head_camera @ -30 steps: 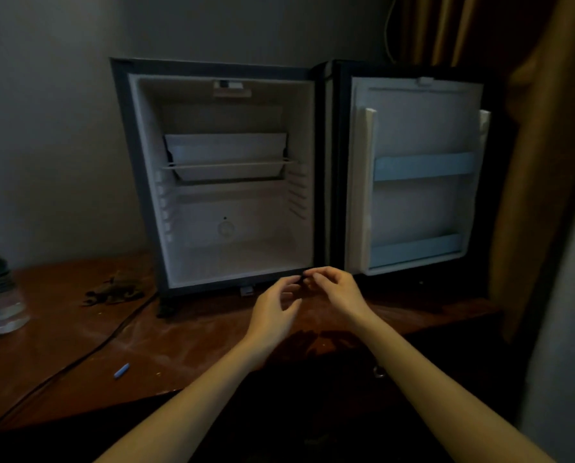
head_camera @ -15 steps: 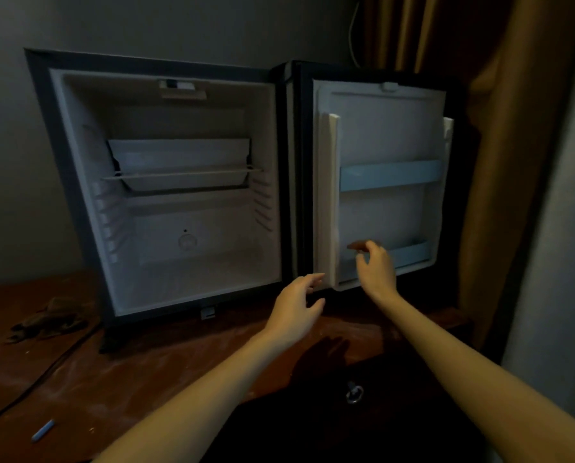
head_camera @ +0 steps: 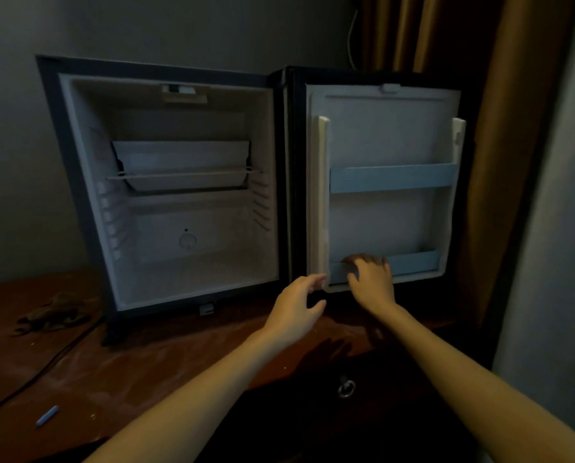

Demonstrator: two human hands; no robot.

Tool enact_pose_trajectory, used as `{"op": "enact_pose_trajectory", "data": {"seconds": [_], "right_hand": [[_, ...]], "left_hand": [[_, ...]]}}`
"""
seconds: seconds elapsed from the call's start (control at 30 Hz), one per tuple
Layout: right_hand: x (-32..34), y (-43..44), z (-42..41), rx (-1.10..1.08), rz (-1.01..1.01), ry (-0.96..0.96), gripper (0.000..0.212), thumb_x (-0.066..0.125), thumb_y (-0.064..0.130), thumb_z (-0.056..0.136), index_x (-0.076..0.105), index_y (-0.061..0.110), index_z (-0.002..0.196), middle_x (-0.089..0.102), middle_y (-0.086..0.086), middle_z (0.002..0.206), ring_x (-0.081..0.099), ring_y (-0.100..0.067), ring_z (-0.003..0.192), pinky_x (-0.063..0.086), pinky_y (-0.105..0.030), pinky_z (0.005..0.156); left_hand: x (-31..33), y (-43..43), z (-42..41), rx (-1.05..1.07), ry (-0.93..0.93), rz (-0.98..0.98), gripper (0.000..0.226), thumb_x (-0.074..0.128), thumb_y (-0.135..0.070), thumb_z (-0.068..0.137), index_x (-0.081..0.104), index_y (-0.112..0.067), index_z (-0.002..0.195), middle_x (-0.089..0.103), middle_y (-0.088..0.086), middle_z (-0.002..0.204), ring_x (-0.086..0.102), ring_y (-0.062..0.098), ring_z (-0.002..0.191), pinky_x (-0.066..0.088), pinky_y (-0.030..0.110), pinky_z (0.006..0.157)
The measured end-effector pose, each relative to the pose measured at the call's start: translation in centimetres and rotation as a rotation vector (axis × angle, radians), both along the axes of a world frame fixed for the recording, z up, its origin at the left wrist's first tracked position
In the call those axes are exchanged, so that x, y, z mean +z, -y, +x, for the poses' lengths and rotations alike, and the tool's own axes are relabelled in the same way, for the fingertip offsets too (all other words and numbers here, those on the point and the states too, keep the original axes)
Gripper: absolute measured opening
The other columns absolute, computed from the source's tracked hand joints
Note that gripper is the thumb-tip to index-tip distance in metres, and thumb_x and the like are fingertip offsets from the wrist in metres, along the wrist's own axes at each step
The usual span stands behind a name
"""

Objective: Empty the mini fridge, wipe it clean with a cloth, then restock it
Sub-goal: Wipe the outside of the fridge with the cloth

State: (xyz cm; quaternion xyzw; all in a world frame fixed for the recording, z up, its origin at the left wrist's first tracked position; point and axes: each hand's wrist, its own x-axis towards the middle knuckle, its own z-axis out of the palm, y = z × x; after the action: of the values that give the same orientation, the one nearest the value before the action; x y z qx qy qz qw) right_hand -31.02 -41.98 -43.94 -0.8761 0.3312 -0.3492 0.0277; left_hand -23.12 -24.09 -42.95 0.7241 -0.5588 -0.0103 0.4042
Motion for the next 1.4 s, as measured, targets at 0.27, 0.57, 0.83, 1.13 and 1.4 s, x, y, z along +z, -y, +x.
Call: {"op": "enact_pose_trajectory", "data": {"seconds": [0.27, 0.57, 0.83, 1.13, 1.4], "right_hand": [[1.8, -2.9, -3.5, 0.178, 0.031, 0.002, 0.036, 0.054, 0.031, 0.097, 0.058, 0.018, 0.131, 0.062, -0.001, 0.128, 0.053, -0.024, 0.120, 0.041, -0.037, 0.103], [6.7, -7.2, -14.6, -0.026, -0.587, 0.749, 0.031, 0.056, 0.010, 0.091, 0.060, 0.012, 0.121, 0.058, -0.010, 0.123, 0.049, -0.024, 0.118, 0.034, -0.043, 0.106], [7.1, -9.3, -16.4, 0.044, 0.036, 0.985, 0.058, 0.038, 0.040, 0.101, 0.019, 0.020, 0.153, 0.026, -0.008, 0.156, 0.028, -0.023, 0.142, 0.027, -0.040, 0.115], [5.6, -18.8, -12.7, 0.113, -0.081, 1.050, 0.057, 0.029, 0.041, 0.101, 0.026, 0.015, 0.152, 0.030, -0.007, 0.155, 0.029, -0.019, 0.142, 0.030, -0.053, 0.113], [3.2, -28.9, -6.8, 0.464, -0.212, 0.829, 0.061, 0.038, 0.011, 0.099, 0.014, 0.017, 0.155, 0.005, -0.002, 0.163, 0.010, -0.017, 0.149, 0.024, -0.048, 0.118]], "left_hand": [[1.0, -1.1, -2.6, -0.011, 0.063, -0.009, 0.050, 0.057, -0.021, 0.097, 0.042, -0.020, 0.144, 0.048, -0.004, 0.139, 0.046, 0.011, 0.127, 0.042, 0.027, 0.104], [3.8, -1.9, -8.2, -0.126, 0.091, -0.173, 0.052, 0.060, -0.013, 0.094, 0.043, -0.018, 0.142, 0.049, -0.002, 0.137, 0.047, 0.011, 0.126, 0.041, 0.026, 0.102], [5.4, -3.9, -11.4, -0.147, 0.208, -0.408, 0.056, 0.058, -0.005, 0.090, 0.043, -0.015, 0.143, 0.048, 0.001, 0.135, 0.049, 0.012, 0.120, 0.043, 0.026, 0.098], [6.0, -10.9, -12.1, -0.081, 0.492, -0.599, 0.058, 0.056, 0.004, 0.088, 0.044, -0.010, 0.143, 0.038, 0.003, 0.148, 0.037, 0.011, 0.138, 0.034, 0.018, 0.110], [2.6, -19.2, -6.3, 0.192, 0.374, -0.615, 0.064, 0.053, 0.008, 0.088, 0.039, -0.014, 0.146, 0.026, -0.004, 0.157, 0.025, 0.003, 0.143, 0.023, 0.011, 0.112]]}}
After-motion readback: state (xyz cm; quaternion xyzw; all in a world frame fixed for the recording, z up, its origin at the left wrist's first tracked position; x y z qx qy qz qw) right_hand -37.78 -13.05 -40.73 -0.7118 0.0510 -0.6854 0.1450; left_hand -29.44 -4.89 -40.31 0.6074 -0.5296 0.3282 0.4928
